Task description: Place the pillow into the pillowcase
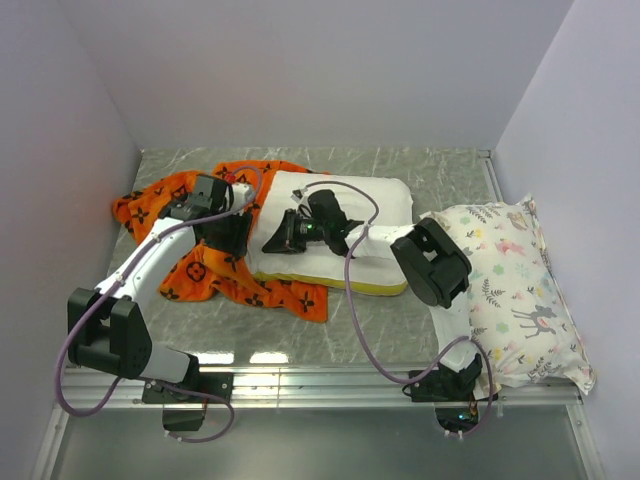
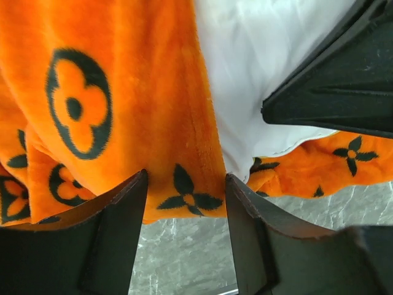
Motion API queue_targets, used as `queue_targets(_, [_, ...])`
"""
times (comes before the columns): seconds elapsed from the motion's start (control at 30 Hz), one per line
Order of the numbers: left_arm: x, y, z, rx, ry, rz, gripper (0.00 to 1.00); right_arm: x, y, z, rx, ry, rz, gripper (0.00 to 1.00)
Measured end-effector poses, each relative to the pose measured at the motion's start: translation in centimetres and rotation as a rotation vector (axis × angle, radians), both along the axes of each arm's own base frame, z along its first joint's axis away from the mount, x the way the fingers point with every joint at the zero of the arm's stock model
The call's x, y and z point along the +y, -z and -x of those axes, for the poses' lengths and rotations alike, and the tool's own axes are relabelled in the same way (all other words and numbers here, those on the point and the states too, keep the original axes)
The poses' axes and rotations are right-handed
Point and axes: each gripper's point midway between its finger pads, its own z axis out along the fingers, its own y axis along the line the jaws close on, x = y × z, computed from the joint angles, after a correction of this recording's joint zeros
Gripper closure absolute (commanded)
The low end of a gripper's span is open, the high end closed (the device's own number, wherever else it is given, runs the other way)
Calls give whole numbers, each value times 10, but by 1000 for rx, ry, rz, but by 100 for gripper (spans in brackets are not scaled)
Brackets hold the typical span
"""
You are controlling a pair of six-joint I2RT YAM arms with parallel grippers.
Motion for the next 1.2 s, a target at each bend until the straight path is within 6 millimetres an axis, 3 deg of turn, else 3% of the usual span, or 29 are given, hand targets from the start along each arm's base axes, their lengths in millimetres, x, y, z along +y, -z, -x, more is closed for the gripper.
queue_targets(0.2, [-1,7,3,6,7,-14,45,10,-2,6,23,-3,-17,88])
queue_targets(0.23, [-2,7,3,4,4,-14,56,12,-2,6,23,-5,-19,89])
queue_targets(0.27, [-2,7,2,1,1,-16,56,14,-1,5,23,-6,-21,89])
queue_targets(0.3, [-2,7,2,-1,-6,-17,65,15,1,5,28,-8,-21,89])
queue_targets(0.37, [0,7,0,-7,-22,-27,73,18,3,8,41,-13,-22,89])
queue_targets(0.4, [0,7,-1,-11,-27,-29,83,20,4,9,47,-15,-23,89])
queue_targets(0.5, [0,6,-2,-17,-29,-26,100,23,5,11,60,-16,-28,89])
queue_targets(0.63, [-7,2,-2,-13,-4,9,100,34,5,12,72,-22,-48,89])
queue_targets(0.77, [-30,-10,3,-10,66,117,100,43,17,10,105,-32,-62,88])
queue_targets(1.0, [-98,-48,28,-8,289,403,100,54,14,8,169,-42,-147,81])
queue_targets(1.13, [-118,-60,37,-3,364,506,100,50,6,10,185,-44,-193,78])
queue_targets(1.2, [-120,-58,43,21,379,534,100,42,7,17,196,-55,-192,70])
